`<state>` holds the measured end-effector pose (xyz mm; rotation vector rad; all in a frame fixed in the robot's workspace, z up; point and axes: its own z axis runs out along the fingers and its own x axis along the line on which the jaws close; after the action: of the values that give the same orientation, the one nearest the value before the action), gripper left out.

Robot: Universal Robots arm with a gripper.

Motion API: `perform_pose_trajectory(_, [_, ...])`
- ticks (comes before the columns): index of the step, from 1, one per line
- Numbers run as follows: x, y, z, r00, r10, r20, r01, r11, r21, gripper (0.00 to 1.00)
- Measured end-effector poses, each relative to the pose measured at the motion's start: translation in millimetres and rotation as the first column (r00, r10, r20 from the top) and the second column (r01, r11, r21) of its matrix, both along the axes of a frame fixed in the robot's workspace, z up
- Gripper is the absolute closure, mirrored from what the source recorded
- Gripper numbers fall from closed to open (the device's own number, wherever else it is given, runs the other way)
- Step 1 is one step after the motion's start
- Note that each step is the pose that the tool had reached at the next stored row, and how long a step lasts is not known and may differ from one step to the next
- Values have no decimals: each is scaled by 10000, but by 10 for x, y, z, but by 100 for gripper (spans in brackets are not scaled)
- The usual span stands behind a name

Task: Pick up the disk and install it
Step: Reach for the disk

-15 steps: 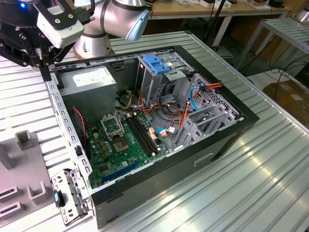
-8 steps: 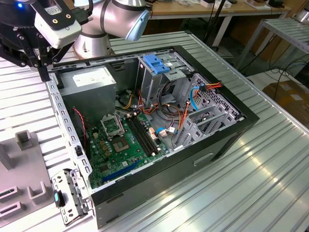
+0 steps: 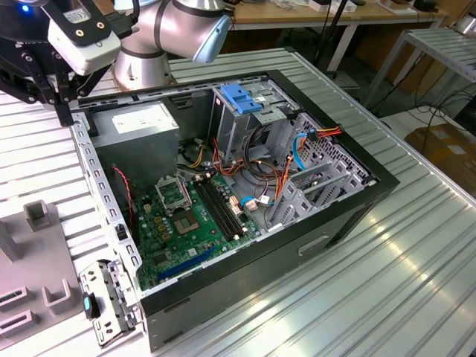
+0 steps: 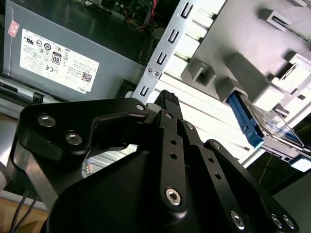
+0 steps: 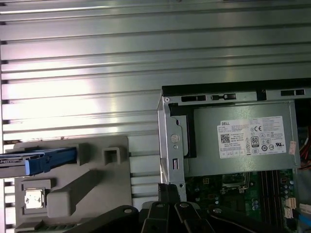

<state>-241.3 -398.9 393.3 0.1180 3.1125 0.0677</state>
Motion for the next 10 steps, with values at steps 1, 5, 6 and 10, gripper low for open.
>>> perform_pose_trajectory(1, [-5, 0, 0, 10000, 0, 0, 0, 10000, 0, 89])
perform_pose_trajectory(5, [-21, 0, 0, 10000, 0, 0, 0, 10000, 0, 89])
perform_pose_trajectory(6, [-25, 0, 0, 10000, 0, 0, 0, 10000, 0, 89])
perform_pose_trajectory(10, [-47, 0, 0, 10000, 0, 0, 0, 10000, 0, 89])
